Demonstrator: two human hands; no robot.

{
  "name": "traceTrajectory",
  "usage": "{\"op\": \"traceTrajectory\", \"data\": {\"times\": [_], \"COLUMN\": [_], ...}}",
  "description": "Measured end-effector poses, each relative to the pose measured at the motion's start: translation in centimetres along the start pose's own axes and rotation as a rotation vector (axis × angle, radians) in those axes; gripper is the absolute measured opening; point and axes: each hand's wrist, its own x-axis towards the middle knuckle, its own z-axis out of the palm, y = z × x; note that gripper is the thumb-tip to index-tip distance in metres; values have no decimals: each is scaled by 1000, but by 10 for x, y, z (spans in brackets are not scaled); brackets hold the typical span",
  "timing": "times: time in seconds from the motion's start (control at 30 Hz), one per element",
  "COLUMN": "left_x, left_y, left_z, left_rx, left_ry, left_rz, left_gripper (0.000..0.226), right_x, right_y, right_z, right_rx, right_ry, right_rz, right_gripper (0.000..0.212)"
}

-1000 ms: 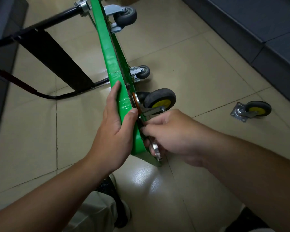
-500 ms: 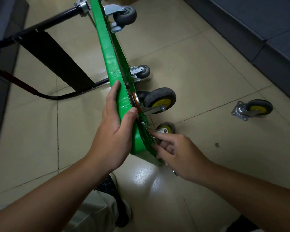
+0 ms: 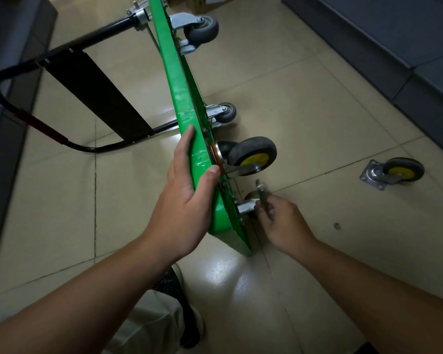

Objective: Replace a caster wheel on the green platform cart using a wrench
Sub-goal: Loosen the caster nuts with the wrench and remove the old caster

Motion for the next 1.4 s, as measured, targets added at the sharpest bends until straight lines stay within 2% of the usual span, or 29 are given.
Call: {"op": "traceTrajectory", "data": {"times": [0.07,0.13,0.23,0.27,0.33,0.47,0.63,0.77,0.87,0.93,1.03,1.13,1.17,1.3,1.4], "left_x": [0,0,0,0,0,0,-1,0,1,1,2,1,1,1,2], "left_y": [-2,-3,-2,-2,-1,-2,-3,-3,-4,-4,-5,-5,-5,-5,-6], "left_z": [0,0,1,1,0,-3,-4,-2,-1,-1,-1,-1,-1,-2,-2], "left_rx": [8,2,-5,-6,-10,-1,-5,-3,10,17,6,-4,-7,-9,-12], "left_ry": [6,12,19,17,14,2,6,14,31,36,31,26,23,25,24], "left_rz": [12,16,19,18,14,16,17,23,28,33,27,31,32,39,36], "left_gripper": [78,77,78,78,78,78,75,79,80,80,80,78,78,79,80], "right_x": [-6,-8,-8,-8,-7,-2,1,2,4,5,6,6,6,7,9], "right_y": [-12,-35,-72,-81,-92,-97,-86,-76,-70,-68,-70,-74,-73,-71,-69], "right_z": [2,5,8,10,13,15,16,17,13,11,12,12,12,11,10], "right_rx": [296,576,855,892,910,861,853,903,927,964,988,901,877,843,873], "right_ry": [117,206,186,155,121,190,177,101,39,-3,31,71,67,19,-10], "right_rz": [140,165,143,148,158,180,182,206,153,120,151,181,184,188,181], "right_gripper": [21,24,16,23,29,26,26,19,13,18,22,49,51,27,18]}}
